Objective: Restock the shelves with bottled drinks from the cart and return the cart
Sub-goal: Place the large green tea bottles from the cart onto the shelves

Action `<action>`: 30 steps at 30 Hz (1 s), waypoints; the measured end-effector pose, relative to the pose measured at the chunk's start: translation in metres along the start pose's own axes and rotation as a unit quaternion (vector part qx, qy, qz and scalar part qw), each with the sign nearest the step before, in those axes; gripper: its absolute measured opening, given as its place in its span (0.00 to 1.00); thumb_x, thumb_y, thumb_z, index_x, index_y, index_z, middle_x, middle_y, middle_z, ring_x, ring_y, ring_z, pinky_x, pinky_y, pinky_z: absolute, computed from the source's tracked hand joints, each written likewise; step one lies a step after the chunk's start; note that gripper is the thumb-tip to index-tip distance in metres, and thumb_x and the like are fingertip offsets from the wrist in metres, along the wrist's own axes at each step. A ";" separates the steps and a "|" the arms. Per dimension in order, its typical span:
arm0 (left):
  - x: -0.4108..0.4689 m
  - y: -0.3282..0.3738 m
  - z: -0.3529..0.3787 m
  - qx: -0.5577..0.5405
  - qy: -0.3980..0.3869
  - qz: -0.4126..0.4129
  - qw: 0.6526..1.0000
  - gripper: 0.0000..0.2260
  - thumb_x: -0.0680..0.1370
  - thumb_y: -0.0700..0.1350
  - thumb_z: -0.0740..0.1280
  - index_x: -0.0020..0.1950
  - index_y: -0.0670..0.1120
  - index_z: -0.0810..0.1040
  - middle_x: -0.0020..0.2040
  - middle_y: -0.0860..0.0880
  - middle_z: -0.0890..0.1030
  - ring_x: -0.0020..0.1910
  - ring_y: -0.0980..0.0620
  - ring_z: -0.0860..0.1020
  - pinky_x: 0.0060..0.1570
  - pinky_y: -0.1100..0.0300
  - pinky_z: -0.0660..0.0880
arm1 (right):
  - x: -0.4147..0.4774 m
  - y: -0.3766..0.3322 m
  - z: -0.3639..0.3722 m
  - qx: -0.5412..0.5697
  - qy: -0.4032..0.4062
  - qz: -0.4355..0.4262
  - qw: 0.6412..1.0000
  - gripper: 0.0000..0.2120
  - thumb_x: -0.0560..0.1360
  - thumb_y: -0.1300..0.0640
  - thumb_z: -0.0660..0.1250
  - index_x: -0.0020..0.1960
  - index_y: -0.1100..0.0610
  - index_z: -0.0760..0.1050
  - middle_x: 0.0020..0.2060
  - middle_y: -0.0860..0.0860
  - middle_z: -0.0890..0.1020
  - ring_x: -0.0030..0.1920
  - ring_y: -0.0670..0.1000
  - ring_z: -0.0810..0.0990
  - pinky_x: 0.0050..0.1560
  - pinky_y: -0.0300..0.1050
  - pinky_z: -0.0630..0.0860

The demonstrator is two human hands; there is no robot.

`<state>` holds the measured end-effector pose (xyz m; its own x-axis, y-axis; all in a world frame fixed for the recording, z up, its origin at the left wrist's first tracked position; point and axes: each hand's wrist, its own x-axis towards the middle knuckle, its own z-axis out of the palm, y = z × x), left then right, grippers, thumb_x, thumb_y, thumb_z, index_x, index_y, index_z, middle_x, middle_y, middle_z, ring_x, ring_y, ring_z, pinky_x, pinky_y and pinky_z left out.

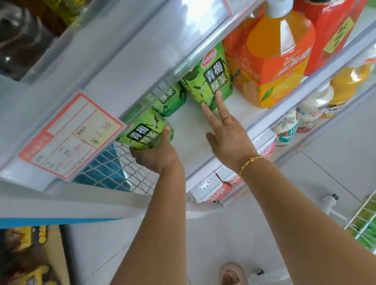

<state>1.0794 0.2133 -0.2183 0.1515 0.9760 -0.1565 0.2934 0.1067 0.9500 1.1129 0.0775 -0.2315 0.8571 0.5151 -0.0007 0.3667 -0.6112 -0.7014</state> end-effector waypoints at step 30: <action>0.004 -0.009 -0.017 0.190 -0.223 0.128 0.947 0.35 0.77 0.30 0.58 0.78 0.52 0.46 0.78 0.47 0.52 0.75 0.49 0.58 0.72 0.57 0.57 | 0.006 -0.001 0.004 -0.110 -0.070 0.006 0.991 0.33 0.81 0.46 0.50 0.76 0.54 0.34 0.75 0.55 0.35 0.76 0.56 0.45 0.75 0.47 0.46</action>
<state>1.0615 0.2190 -0.2230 0.6230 0.7741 -0.1128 0.4985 -0.2817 0.8199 1.1162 0.0828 -0.2336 0.8087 0.5764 -0.1171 0.4407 -0.7257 -0.5283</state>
